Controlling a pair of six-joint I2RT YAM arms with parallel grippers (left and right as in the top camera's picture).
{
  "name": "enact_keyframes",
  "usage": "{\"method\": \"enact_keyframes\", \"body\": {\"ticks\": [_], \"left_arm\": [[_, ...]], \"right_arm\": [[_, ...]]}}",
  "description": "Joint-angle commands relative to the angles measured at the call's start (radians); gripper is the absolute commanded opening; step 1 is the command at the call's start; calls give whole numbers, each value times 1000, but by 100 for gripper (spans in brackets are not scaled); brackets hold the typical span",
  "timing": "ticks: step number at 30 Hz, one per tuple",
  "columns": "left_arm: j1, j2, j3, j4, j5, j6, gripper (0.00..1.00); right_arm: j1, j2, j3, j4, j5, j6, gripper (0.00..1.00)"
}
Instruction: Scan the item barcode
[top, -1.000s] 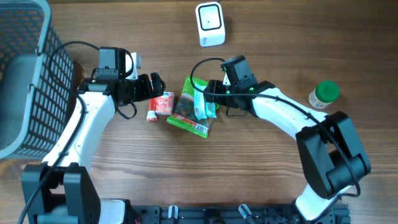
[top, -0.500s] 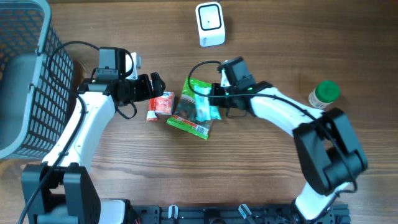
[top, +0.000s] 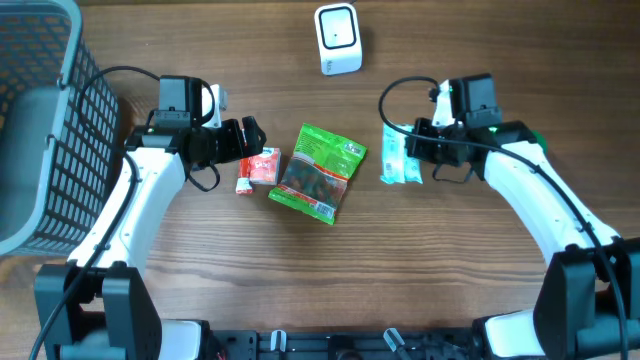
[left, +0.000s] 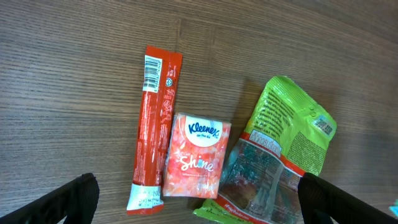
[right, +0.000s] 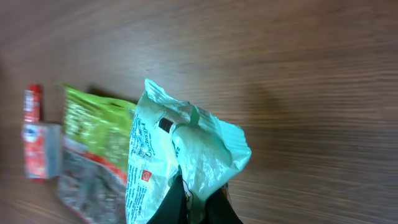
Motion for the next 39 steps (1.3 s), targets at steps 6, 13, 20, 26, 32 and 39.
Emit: {"method": "enact_keyframes", "body": {"ticks": [6,13,20,26,32,39], "left_arm": [[8,-11,14,3,8,2,100],[8,-11,14,3,8,2,100],[8,-11,14,3,8,2,100],[8,-11,14,3,8,2,100],[8,-11,14,3,8,2,100],[8,-11,14,3,8,2,100]], "right_arm": [[-6,83,-106,71,89,-73,72],[-36,11,38,-67,87,-95,73],[-27,-41,144,-238,-61,-120,4],[-27,-19,49,-236,-221,-169,4],[-31,27,-87,-132,-243,-177,4],[-93,119,-185,-35,-250,-211,4]]}}
